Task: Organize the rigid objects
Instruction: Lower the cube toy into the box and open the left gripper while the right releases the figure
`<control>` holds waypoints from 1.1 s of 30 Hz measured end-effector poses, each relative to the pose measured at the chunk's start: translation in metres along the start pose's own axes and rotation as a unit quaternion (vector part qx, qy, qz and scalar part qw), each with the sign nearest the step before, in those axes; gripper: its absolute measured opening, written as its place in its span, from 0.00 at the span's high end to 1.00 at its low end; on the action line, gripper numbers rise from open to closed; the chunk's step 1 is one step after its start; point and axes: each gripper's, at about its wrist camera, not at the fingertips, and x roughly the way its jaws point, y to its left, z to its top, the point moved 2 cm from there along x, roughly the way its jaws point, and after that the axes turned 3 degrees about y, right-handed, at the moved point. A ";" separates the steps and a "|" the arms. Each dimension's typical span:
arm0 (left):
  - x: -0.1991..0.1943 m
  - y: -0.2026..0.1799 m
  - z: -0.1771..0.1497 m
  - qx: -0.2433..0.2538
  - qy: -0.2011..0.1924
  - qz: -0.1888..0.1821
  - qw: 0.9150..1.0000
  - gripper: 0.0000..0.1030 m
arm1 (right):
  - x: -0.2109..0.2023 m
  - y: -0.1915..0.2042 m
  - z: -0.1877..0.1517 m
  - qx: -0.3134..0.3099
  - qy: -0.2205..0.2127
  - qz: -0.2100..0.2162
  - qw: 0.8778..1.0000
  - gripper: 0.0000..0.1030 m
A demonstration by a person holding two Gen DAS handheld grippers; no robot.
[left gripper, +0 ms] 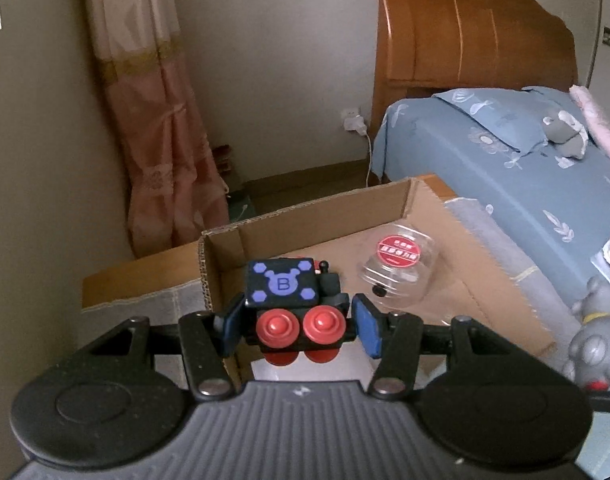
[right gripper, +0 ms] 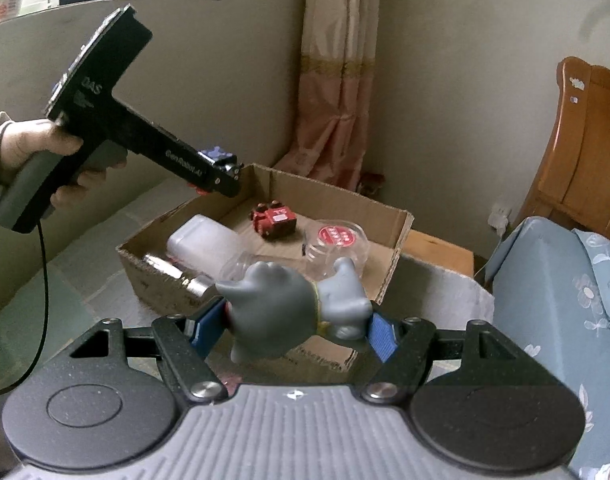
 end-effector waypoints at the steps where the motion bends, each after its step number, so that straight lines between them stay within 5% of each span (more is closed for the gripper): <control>1: 0.003 0.001 0.000 0.000 0.003 0.001 1.000 0.46 | 0.001 -0.001 0.001 -0.001 0.000 -0.002 1.000 0.25; 9: 0.021 0.011 -0.004 -0.012 0.018 0.007 1.000 0.43 | 0.008 -0.005 0.009 -0.002 -0.001 -0.010 1.000 0.25; 11: 0.023 0.014 -0.005 -0.025 0.020 0.008 0.999 0.18 | 0.011 -0.007 0.012 0.002 0.000 -0.011 1.000 0.25; 13: 0.016 0.016 -0.007 -0.037 0.010 0.000 0.999 0.10 | 0.014 -0.010 0.014 0.007 0.004 -0.011 1.000 0.25; 23: -0.021 0.009 -0.027 -0.015 -0.020 0.005 1.000 0.04 | 0.042 -0.011 0.022 0.028 0.035 -0.013 0.999 0.24; 28: -0.038 0.007 -0.039 -0.002 -0.033 0.021 0.999 0.02 | 0.040 -0.009 0.022 0.042 0.026 -0.003 0.999 0.00; 33: -0.053 0.001 -0.053 0.004 -0.039 0.024 0.999 0.02 | 0.025 -0.004 0.017 0.037 0.018 -0.003 0.999 0.00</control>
